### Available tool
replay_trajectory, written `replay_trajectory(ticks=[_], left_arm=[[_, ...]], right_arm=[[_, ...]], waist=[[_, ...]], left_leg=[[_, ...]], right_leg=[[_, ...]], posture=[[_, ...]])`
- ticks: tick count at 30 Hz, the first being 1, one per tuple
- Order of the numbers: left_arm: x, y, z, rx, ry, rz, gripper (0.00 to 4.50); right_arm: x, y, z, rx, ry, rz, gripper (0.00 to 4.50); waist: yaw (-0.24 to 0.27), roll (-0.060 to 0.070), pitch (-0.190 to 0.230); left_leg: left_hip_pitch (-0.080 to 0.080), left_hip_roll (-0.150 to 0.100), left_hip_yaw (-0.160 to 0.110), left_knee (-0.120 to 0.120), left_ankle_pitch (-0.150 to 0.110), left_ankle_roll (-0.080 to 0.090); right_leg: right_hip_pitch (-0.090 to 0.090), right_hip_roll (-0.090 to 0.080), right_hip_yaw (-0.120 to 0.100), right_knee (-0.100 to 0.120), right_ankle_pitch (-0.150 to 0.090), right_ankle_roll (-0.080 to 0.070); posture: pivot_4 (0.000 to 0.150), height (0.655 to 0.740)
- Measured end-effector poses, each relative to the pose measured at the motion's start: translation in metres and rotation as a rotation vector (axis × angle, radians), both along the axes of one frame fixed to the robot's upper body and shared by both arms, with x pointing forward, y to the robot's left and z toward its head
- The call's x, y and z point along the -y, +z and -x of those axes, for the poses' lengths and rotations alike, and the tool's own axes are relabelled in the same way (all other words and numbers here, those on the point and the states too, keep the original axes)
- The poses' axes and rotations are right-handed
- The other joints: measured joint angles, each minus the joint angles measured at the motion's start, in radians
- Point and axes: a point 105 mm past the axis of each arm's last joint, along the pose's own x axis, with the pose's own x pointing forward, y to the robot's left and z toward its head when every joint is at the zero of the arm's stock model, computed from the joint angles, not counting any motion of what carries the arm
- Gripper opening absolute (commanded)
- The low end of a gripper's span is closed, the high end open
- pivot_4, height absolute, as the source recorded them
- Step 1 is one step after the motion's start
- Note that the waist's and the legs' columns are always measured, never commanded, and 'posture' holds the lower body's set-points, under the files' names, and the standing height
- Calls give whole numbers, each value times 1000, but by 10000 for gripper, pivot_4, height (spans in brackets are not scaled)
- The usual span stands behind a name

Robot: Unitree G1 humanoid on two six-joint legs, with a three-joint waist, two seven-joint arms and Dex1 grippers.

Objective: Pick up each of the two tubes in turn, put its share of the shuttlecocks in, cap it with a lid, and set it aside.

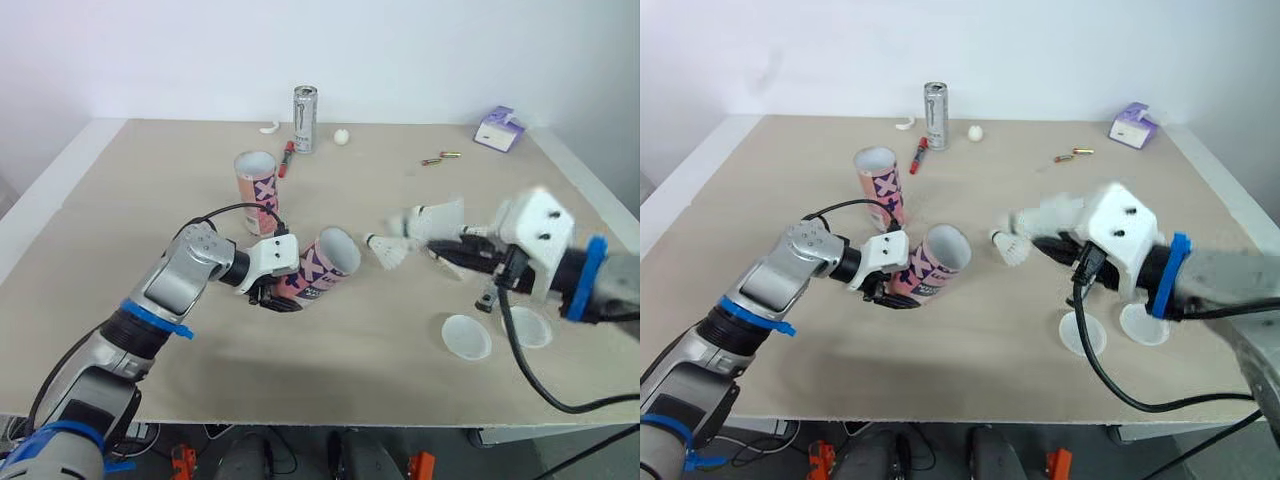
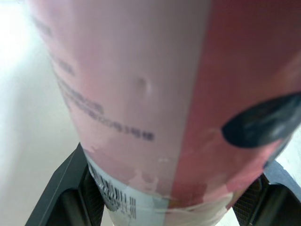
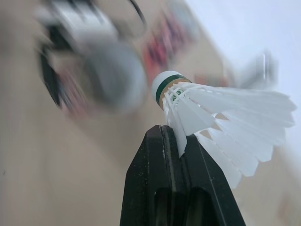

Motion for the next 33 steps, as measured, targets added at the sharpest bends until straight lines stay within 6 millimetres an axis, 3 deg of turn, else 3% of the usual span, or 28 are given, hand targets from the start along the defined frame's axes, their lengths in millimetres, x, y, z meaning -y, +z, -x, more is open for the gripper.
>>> replay_trajectory(ticks=[5, 11, 14, 17, 18, 20, 22, 25, 26, 28, 29, 30, 33], left_arm=[[3, 0, 1, -14, 6, 10, 29931], [4, 1, 1, -23, 19, 12, 29931], [4, 1, 0, -27, 27, 11, 29931], [4, 1, 1, -30, 32, 11, 29931], [4, 1, 1, -30, 33, 11, 29931], [4, 1, 0, -28, 36, 12, 29931], [4, 1, 0, -25, 40, 12, 29931], [3, 1, 0, -26, 46, 13, 29931], [2, 1, -1, -27, 50, 12, 29931], [-1, 1, -1, -26, 55, 7, 29931], [-3, 2, -2, -24, 57, 3, 29931], [-5, 3, -2, -21, 60, 1, 29931], [-6, 3, -2, -20, 63, 0, 29931]], right_arm=[[-21, -9, -6, 57, 128, 126, 480], [-21, -26, -19, 69, 158, 232, 480], [-26, -26, -23, 108, 186, 275, 10021], [-30, -25, -23, 110, 212, 269, 23415], [-32, -24, -23, 109, 220, 263, 25354], [-34, -23, -23, 98, 227, 242, 33817], [-35, -17, -23, 60, 215, 158, 43332], [-24, 0, -34, -35, 93, -160, 44644], [-7, 0, -46, -105, -27, -335, 44644], [14, -13, -60, -182, -168, -445, 44644], [29, -31, -69, -236, -285, -519, 44644], [43, -65, -78, -342, -428, -571, 44644], [48, -82, -83, -379, -507, -603, 44644]], waist=[[2, 0, 0], [1, 0, 0], [1, 0, 0], [2, 0, 0], [2, 0, 0], [2, 0, 0], [1, 0, 0], [2, -1, 0], [2, -3, -1], [2, -3, -1], [2, -4, -2], [1, -2, -1], [-3, 1, 0]], left_leg=[[-1, -2, 2, 0, 0, 0], [-1, -4, 5, 0, 0, 0], [-1, -4, 5, 1, 0, 0], [-1, -4, 5, 1, 0, 0], [-1, -4, 5, 1, 0, 0], [-1, -4, 4, 1, 0, 0], [-1, -3, 5, 1, 0, 0], [-1, -3, 4, 2, 0, 0], [-1, -3, 3, 2, 0, 0], [-1, -3, 4, 1, 0, 0], [-1, -3, 4, 1, 0, 0], [-2, -4, 5, 1, 0, 0], [-1, -4, 6, 0, 1, 0]], right_leg=[[-1, -2, 4, 0, -1, 0], [-2, -2, 10, 0, -1, 1], [-2, -2, 10, 0, 0, 1], [-2, -2, 10, 1, 0, 2], [-2, -2, 10, 1, 0, 2], [-2, -2, 10, 1, 1, 2], [-2, -2, 10, 1, 1, 1], [-2, -2, 10, 2, 4, 0], [-1, -2, 10, 2, 5, -2], [-1, -2, 10, 2, 5, -2], [-1, -2, 10, 2, 5, -2], [-2, -2, 11, 2, 5, -1], [-4, -2, 14, 3, 5, 0]], posture=[[1500, 7400], [1500, 7400], [1500, 7400], [1500, 7400], [1500, 7400], [1500, 7400], [1500, 7400], [1500, 7400], [1500, 7400], [1500, 7400], [1500, 7400], [1500, 7400], [1500, 7400]])
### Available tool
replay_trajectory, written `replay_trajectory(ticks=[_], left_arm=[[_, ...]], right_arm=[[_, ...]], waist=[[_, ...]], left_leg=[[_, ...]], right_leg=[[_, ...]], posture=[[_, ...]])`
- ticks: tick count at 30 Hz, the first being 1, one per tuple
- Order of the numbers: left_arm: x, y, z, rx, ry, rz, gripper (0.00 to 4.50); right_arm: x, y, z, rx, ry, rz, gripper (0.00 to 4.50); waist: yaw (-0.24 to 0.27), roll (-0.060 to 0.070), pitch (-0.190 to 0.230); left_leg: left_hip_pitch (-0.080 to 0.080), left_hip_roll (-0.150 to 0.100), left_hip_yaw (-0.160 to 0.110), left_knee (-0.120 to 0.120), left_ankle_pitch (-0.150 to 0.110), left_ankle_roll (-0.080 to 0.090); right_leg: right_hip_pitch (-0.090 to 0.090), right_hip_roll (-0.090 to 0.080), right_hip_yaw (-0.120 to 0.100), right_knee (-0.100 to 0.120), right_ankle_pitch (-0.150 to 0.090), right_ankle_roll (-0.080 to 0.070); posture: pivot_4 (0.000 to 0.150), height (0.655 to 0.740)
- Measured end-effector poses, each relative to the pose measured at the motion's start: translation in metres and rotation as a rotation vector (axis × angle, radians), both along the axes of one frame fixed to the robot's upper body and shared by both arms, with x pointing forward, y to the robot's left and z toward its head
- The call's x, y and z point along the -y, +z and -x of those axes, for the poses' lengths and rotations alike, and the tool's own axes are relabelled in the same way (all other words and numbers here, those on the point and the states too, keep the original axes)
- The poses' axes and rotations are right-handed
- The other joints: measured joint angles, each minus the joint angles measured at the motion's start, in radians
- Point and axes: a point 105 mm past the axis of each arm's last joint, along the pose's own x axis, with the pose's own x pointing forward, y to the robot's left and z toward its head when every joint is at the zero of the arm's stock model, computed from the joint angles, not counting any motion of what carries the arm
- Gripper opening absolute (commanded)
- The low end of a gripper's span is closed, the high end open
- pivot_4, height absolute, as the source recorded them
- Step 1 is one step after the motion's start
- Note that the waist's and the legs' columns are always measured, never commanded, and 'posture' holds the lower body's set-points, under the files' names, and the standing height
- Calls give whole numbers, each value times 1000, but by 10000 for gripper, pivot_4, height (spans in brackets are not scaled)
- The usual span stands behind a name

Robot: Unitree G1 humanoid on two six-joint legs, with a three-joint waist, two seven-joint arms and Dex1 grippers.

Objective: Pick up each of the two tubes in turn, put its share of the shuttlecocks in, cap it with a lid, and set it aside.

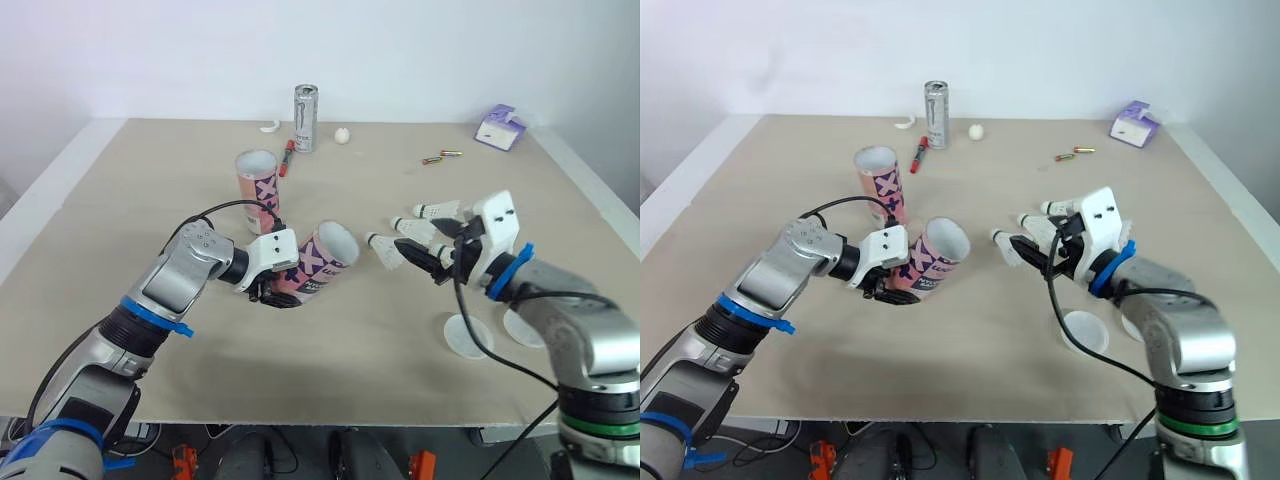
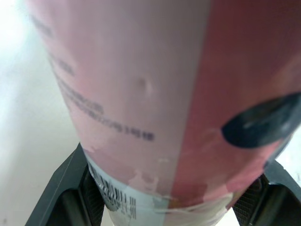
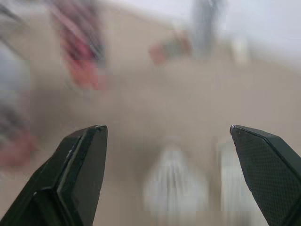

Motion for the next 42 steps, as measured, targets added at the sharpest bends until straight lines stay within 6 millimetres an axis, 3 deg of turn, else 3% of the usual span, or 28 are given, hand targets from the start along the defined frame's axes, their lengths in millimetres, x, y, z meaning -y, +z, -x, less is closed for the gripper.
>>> replay_trajectory(ticks=[2, 10, 14, 19, 26, 29, 34, 35, 36, 37, 38, 42], left_arm=[[-1, 0, 0, 2, 4, -1, 29931], [-1, 0, 0, 4, 6, -1, 29931], [-1, 0, 1, 11, 9, -2, 29931], [-2, -1, 1, 11, 14, -1, 29931], [-2, -1, 2, 9, 12, 3, 29931], [-2, -1, 2, 8, 13, 3, 29931], [-3, -1, 4, 12, 23, 5, 29931], [-4, -1, 4, 12, 24, 5, 29931], [-4, -1, 4, 13, 27, 6, 29931], [-4, -1, 4, 13, 29, 6, 29931], [-4, -1, 4, 13, 30, 7, 29931], [-4, -1, 4, 13, 30, 7, 29931]], right_arm=[[-8, -17, -8, -37, -97, -83, 44644], [-30, -40, -12, -105, -123, -130, 44644], [-36, -61, -12, -181, -141, -165, 44644], [-43, -66, -18, -206, -140, -184, 44644], [-52, -61, -42, -212, -165, -231, 44644], [-51, -65, -48, -231, -195, -238, 37191], [-46, -70, -54, -244, -243, -224, 15816], [-46, -70, -55, -243, -249, -220, 14098], [-45, -70, -55, -240, -257, -217, 8697], [-44, -70, -57, -238, -262, -214, 7909], [-44, -69, -58, -233, -260, -215, 1037], [-45, -66, -58, -222, -250, -215, 1037]], waist=[[-5, 0, 0], [-5, 0, 0], [-5, 0, 0], [-5, 0, 0], [-8, 0, 0], [-12, 0, 0], [-21, 0, 0], [-21, 0, 0], [-21, 0, 0], [-22, 0, 0], [-22, 0, 0], [-22, 0, 0]], left_leg=[[0, 2, -1, 0, 1, 0], [0, 3, -2, 0, 1, 0], [0, 3, -1, 0, 1, 1], [0, 3, -2, 0, 1, 1], [0, 4, -2, -1, 1, 1], [0, 3, -2, -1, 1, 1], [0, 3, -2, -1, 1, 1], [0, 3, -2, -1, 1, 1], [0, 3, -2, -1, 1, 1], [0, 3, -2, -1, 1, 1], [0, 3, -2, -1, 1, 1], [0, 3, -2, -1, 1, 1]], right_leg=[[0, 3, 0, 1, -2, 3], [0, 4, 0, 1, -3, 3], [0, 4, 0, 1, -3, 3], [0, 5, 0, 1, -2, 2], [0, 6, 1, 1, -3, 2], [0, 6, 1, 1, -3, 1], [0, 5, 1, 1, -3, 2], [0, 5, 1, 1, -3, 2], [0, 5, 1, 1, -3, 2], [0, 5, 1, 1, -3, 2], [0, 5, 1, 1, -3, 2], [0, 5, 1, 1, -3, 2]], posture=[[1500, 7400], [1500, 7400], [1500, 7400], [1500, 7400], [1500, 7400], [1500, 7400], [1500, 7400], [1500, 7400], [1500, 7400], [1500, 7400], [1500, 7400], [1500, 7400]])
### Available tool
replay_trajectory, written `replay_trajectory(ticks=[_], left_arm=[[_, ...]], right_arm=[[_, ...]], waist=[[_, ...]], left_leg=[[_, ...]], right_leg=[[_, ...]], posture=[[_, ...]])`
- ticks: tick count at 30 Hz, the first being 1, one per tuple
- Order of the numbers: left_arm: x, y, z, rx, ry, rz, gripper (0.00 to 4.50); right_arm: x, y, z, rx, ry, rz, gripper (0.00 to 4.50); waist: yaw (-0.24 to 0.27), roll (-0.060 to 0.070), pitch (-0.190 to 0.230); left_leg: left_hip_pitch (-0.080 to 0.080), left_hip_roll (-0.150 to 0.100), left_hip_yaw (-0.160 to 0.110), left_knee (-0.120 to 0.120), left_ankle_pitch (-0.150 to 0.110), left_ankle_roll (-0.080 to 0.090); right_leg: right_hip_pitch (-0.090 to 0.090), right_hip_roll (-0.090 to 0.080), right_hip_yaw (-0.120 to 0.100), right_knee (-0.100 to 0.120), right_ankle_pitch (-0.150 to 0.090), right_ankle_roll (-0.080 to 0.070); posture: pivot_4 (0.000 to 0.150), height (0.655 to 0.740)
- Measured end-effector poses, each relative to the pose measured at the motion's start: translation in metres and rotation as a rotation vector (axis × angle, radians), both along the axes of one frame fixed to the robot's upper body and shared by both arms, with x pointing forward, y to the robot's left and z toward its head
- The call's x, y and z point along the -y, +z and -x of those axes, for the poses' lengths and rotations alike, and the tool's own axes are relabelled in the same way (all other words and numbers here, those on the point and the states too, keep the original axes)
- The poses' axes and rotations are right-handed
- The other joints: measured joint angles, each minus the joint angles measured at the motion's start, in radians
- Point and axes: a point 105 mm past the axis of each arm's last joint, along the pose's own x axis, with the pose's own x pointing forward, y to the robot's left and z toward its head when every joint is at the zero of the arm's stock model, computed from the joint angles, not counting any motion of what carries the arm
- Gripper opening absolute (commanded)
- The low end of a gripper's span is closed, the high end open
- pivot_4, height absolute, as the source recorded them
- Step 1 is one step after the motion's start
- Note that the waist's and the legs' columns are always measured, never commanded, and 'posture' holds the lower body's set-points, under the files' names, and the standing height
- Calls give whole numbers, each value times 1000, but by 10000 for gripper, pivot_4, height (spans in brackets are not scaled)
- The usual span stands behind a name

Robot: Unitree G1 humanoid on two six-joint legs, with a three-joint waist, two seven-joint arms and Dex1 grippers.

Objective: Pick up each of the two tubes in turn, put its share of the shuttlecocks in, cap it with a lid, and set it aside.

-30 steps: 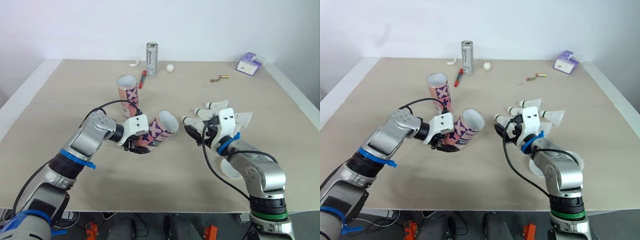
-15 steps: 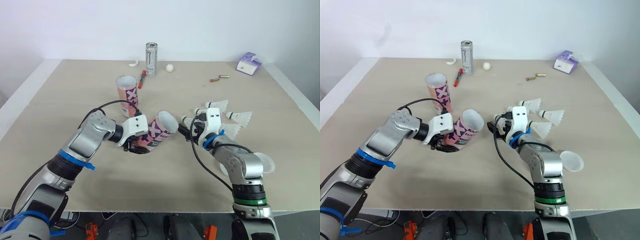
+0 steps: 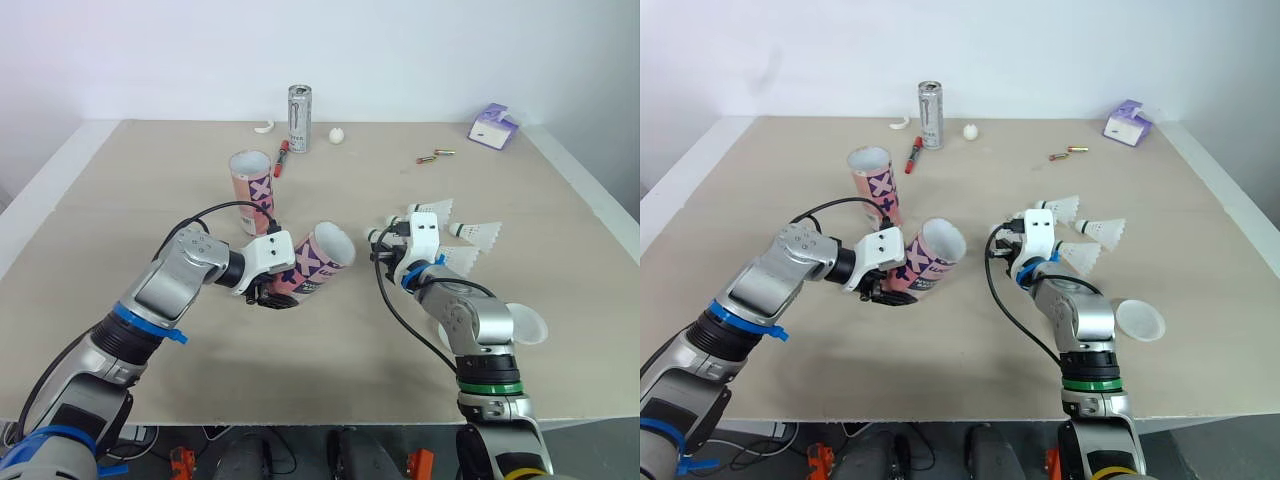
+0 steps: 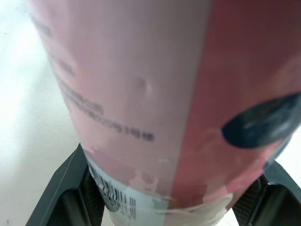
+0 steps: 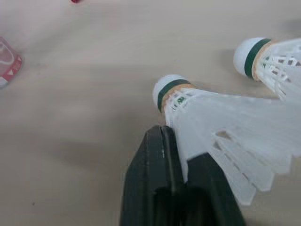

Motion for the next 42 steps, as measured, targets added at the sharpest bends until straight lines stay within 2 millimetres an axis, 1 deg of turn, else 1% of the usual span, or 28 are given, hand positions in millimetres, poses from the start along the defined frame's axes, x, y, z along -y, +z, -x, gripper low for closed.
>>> replay_trajectory(ticks=[2, 4, 6, 10, 12, 15, 17, 18, 19, 21, 23, 24, 27, 28, 31, 35, 39, 41, 42], left_arm=[[0, 0, 0, 0, 0, 0, 29931], [0, 0, 0, 1, -1, 0, 29931], [0, 0, 0, 2, -2, 0, 29931], [0, 0, 0, 3, -5, 0, 29931], [1, 0, 0, 3, -6, 1, 29931], [1, 0, 0, 3, -10, 3, 29931], [0, 0, -1, 3, -9, 0, 29931], [0, -1, -1, 2, -9, 0, 29931], [0, -1, -1, 1, -11, 2, 29931], [-1, -1, -2, -4, -8, 0, 29931], [-1, -2, -3, -9, -10, 3, 29931], [-1, -2, -3, -13, -8, 3, 29931], [2, -1, -4, -13, -13, 5, 29931], [4, -2, -4, -16, -15, 10, 29931], [6, -1, -3, -20, -17, 14, 29931], [8, 0, -2, -24, -19, 17, 29931], [8, 0, -1, -24, -19, 16, 29931], [9, 1, -1, -25, -20, 15, 29931], [8, 0, -1, -26, -17, 15, 29931]], right_arm=[[-2, 2, 1, 8, 20, 3, 1037], [-5, 10, 3, 38, 48, 13, 1037], [-10, 26, 7, 100, 94, 47, 1037], [-16, 61, 26, 242, 204, 183, 1037], [-11, 77, 36, 308, 242, 280, 1037], [9, 109, 57, 427, 332, 507, 1037], [15, 129, 69, 508, 392, 606, 1037], [16, 136, 76, 548, 453, 673, 1037], [14, 140, 88, 589, 555, 761, 1037], [8, 145, 99, 636, 641, 820, 1037], [1, 144, 113, 684, 788, 947, 1037], [-6, 141, 120, 711, 869, 1003, 1037], [-16, 136, 126, 735, 952, 1035, 1037], [-23, 133, 128, 758, 1001, 1068, 1037], [-33, 131, 126, 805, 1046, 1131, 1037], [-35, 116, 113, 783, 1080, 1191, 1037], [-38, 115, 102, 802, 1076, 1238, 1037], [-40, 115, 100, 811, 1080, 1249, 7131], [-41, 115, 99, 813, 1082, 1244, 12384]], waist=[[0, 0, 0], [0, 0, 0], [0, 0, 0], [0, 0, 0], [1, 0, 0], [1, 0, 0], [1, 0, 0], [1, 0, 0], [1, 0, 0], [1, -1, 0], [1, 0, 0], [1, 0, 0], [1, 0, 0], [2, 0, 0], [2, 0, 0], [2, 0, 0], [2, 0, 0], [2, 0, 0], [2, 0, 0]], left_leg=[[0, 0, 0, 0, 0, 0], [0, 0, 0, 0, 0, 0], [0, 0, 0, 0, 0, 0], [0, -1, -1, 0, 0, 0], [-1, -2, -1, 0, 0, 0], [-1, -4, -1, -1, -1, 1], [0, -4, -1, -1, -1, 1], [0, -5, -1, -1, -1, 1], [0, -6, -1, -1, -1, 1], [2, -5, -2, -1, -1, 1], [2, -5, -2, -1, 0, 2], [2, -5, -2, 0, 0, 2], [2, -5, -1, 0, 1, 3], [1, -6, -1, 0, 1, 3], [1, -8, -1, 0, 1, 3], [-1, -12, -1, 0, 0, 4], [-1, -13, -1, 0, -1, 6], [-1, -13, -2, 0, -1, 6], [-1, -13, -2, 0, -1, 6]], right_leg=[[0, 0, 0, 0, 0, 0], [0, 0, 0, 0, 0, 0], [0, 0, 0, 0, 0, 0], [0, -1, 0, 0, -1, 1], [0, -2, 0, 0, -1, 1], [0, -3, 0, -1, -2, 2], [1, -3, 0, -2, -2, 3], [1, -2, 0, -2, -2, 3], [1, -2, -1, -2, -2, 3], [2, -1, -1, -2, -2, 3], [3, -2, 0, -2, -2, 3], [3, -2, 0, -2, -2, 2], [3, -3, 0, -2, -3, 0], [3, -4, 0, -2, -3, 0], [3, -7, 0, -2, -4, 2], [2, -10, 2, -2, -4, 7], [2, -10, 2, -2, -4, 8], [2, -10, 2, -1, -4, 8], [2, -10, 2, -1, -4, 7]], posture=[[1500, 7400], [1500, 7400], [1500, 7400], [1500, 7400], [1500, 7400], [1500, 7400], [1500, 7400], [1500, 7400], [1500, 7400], [1500, 7400], [1500, 7400], [1500, 7400], [1500, 7400], [1500, 7400], [1500, 7400], [1500, 7400], [1500, 7400], [1500, 7400], [1500, 7400]])
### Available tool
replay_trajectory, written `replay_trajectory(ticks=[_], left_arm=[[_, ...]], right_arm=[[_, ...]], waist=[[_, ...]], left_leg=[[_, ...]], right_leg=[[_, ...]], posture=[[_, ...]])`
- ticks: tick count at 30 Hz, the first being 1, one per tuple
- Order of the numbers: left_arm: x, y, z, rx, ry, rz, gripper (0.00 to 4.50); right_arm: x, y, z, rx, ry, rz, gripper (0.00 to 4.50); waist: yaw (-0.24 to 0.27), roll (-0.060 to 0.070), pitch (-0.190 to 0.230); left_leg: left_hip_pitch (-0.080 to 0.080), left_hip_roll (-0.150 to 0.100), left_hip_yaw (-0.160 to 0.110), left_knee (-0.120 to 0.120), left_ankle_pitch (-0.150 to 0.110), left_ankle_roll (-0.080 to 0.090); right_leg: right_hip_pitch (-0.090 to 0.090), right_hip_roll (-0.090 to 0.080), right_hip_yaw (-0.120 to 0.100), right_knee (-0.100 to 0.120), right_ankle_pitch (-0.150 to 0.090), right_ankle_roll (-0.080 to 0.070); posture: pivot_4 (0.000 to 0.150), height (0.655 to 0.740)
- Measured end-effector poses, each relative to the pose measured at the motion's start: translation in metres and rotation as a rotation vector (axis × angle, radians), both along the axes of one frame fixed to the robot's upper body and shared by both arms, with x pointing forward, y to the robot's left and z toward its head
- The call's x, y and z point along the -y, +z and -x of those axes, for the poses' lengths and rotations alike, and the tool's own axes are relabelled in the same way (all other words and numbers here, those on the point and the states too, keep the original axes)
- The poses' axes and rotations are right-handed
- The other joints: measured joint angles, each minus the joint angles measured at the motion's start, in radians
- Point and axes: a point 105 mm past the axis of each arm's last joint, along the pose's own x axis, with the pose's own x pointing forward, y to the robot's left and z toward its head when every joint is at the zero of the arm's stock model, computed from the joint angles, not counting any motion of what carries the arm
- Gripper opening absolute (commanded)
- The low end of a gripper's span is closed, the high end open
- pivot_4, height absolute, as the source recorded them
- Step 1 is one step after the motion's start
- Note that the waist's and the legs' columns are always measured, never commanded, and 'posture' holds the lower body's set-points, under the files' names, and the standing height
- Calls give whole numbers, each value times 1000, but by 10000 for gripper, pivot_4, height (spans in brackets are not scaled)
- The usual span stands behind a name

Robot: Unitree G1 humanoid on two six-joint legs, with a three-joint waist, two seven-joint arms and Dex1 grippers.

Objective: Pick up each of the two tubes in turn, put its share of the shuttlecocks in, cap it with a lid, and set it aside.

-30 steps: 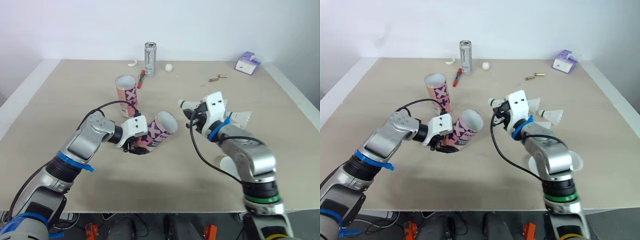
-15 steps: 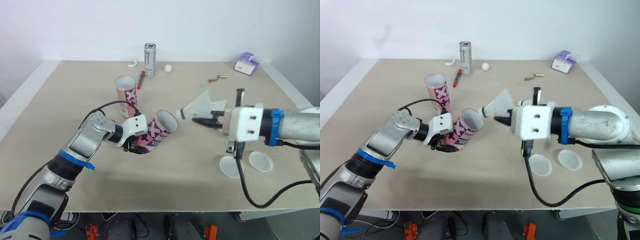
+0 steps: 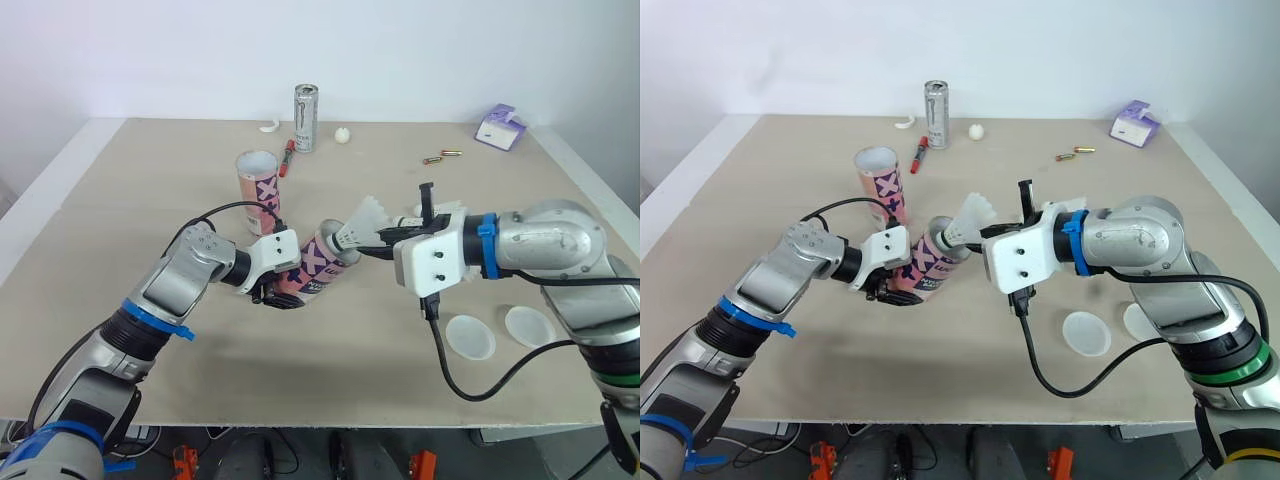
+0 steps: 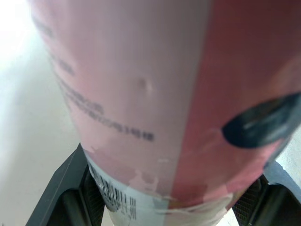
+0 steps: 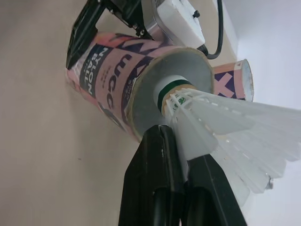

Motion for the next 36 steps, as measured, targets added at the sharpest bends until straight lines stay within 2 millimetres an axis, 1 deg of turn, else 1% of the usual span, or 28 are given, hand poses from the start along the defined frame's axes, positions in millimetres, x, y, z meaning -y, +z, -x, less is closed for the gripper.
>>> replay_trajectory(ticks=[1, 4, 5, 6, 7, 8, 9, 12, 13, 14, 15, 16, 17, 18, 19, 20, 22, 23, 26, 28, 29, 31, 33, 36], left_arm=[[0, 0, 0, 0, 0, 0, 29931], [0, 0, 1, 3, 1, -2, 29931], [0, 0, 1, 4, 1, -2, 29931], [1, 0, 1, 6, 1, -2, 29931], [1, 0, 1, 6, 1, -3, 29931], [0, 0, 1, 7, 2, -3, 29931], [0, 0, 1, 8, 3, -3, 29931], [1, -1, 1, 10, 4, -3, 29931], [0, -1, 1, 11, 5, -4, 29931], [2, -2, 2, 8, -3, -5, 29931], [2, -2, 2, 8, -3, -5, 29931], [2, -2, 2, 8, -4, -5, 29931], [2, -2, 2, 7, -4, -5, 29931], [1, -2, 2, 7, -4, -6, 29931], [1, -2, 1, 7, -2, -8, 29931], [0, -2, 1, 8, 0, -9, 29931], [0, -2, 1, 7, 2, -9, 29931], [0, -2, 1, 6, 3, -10, 29931], [-1, -2, 1, 6, 4, -11, 29931], [-1, -2, 1, 6, 4, -12, 29931], [-1, -2, 1, 6, 4, -11, 29931], [-1, -2, 1, 6, 4, -11, 29931], [-1, -2, 1, 6, 4, -10, 29931], [-1, -2, 1, 5, 3, -10, 29931]], right_arm=[[0, 0, 0, 0, 1, 0, 13964], [-4, 5, 1, -24, 9, -38, 27053], [-4, 7, 3, -41, 6, -58, 32458], [-3, 11, 4, -57, -5, -83, 36678], [0, 13, 6, -82, -21, -115, 42787], [1, 14, 7, -111, -35, -147, 44068], [4, 15, 9, -170, -65, -231, 44068], [11, 14, 9, -252, -123, -348, 44068], [18, 14, 7, -291, -174, -408, 44068], [52, 9, 1, -379, -360, -665, 44068], [55, 8, 0, -385, -372, -678, 44068], [76, -3, -4, -440, -496, -801, 44068], [88, -9, -6, -460, -562, -853, 44068], [112, -21, -10, -491, -702, -976, 44068], [127, -29, -13, -507, -793, -1055, 44068], [138, -33, -14, -514, -851, -1120, 44068], [153, -38, -13, -512, -927, -1193, 44068], [157, -40, -13, -514, -945, -1204, 44068], [161, -58, -9, -564, -989, -1214, 44068], [161, -64, -9, -590, -998, -1219, 44068], [160, -72, -10, -619, -1007, -1224, 44068], [157, -81, -14, -657, -1010, -1244, 44068], [158, -85, -17, -669, -1018, -1258, 44068], [165, -94, -23, -683, -1049, -1281, 44068]], waist=[[0, 0, 0], [0, 0, 0], [0, 0, 0], [0, 0, 0], [1, 0, 0], [1, 0, 0], [1, 0, 0], [1, 0, 0], [2, 0, 0], [6, -4, -1], [7, -4, -1], [8, -3, -1], [10, -3, -1], [13, -3, -1], [13, -2, -1], [12, -1, -1], [12, 0, -1], [12, 0, -1], [12, 0, -1], [12, 1, -1], [12, 1, -1], [11, 1, -1], [11, 1, -1], [11, 1, -1]], left_leg=[[0, 0, 0, 0, 0, 0], [0, 0, 0, 0, 0, 0], [0, 0, 0, 0, 0, 0], [0, 0, 0, 0, 0, 0], [0, 0, -1, 0, 0, 0], [0, 0, -1, 0, 0, 0], [0, 0, -1, 0, 0, 0], [0, 0, -1, 0, 0, 0], [0, 0, -1, 0, 0, 0], [0, 0, -3, 0, -1, 0], [0, 0, -3, 0, 0, 0], [1, -1, -3, 0, 0, 0], [1, -1, -3, 1, -1, 0], [1, -1, -2, 1, 0, 0], [1, -1, -1, 1, 0, 0], [1, 0, -1, 1, 0, 0], [2, 0, -1, 0, 0, 1], [2, 0, -2, 0, 0, 1], [2, 0, -2, 0, 0, 1], [2, 0, -2, 0, 0, 1], [2, 0, -2, 0, 0, 1], [2, 0, -2, 0, 0, 1], [2, 0, -2, 0, 0, 1], [2, 0, -1, 0, 0, 2]], right_leg=[[0, 0, 0, 0, 0, 0], [0, 0, 0, 0, 0, 0], [0, 0, 0, 0, 0, 0], [0, 0, 0, 0, 1, -1], [1, 0, 0, 0, 1, -2], [1, 0, -1, 0, 1, -3], [1, -1, -1, 0, 2, -3], [1, -1, -1, 1, 2, -4], [1, -1, -1, 1, 2, -4], [3, -1, -3, 0, 2, -4], [3, -1, -3, 0, 2, -4], [3, -1, -2, 1, 2, -4], [3, -1, -2, 1, 2, -4], [2, -1, -1, 1, 2, -4], [2, -1, 0, 1, 2, -3], [2, 0, 1, 1, 3, -3], [2, 1, 1, 1, 3, -2], [2, 2, 1, 1, 0, 1], [2, 2, 0, 1, 0, 1], [2, 2, 1, 1, 0, 1], [2, 2, 1, 1, 0, 1], [2, 2, 1, 1, 0, 1], [2, 2, 1, 1, 0, 1], [2, 2, 2, 1, 0, 2]], posture=[[1500, 7400], [1500, 7400], [1500, 7400], [1500, 7400], [1500, 7400], [1500, 7400], [1500, 7400], [1500, 7400], [1500, 7400], [1500, 7400], [1500, 7400], [1500, 7400], [1500, 7400], [1500, 7400], [1500, 7400], [1500, 7400], [1500, 7400], [1500, 7400], [1500, 7400], [1500, 7400], [1500, 7400], [1500, 7400], [1500, 7400], [1500, 7400]])
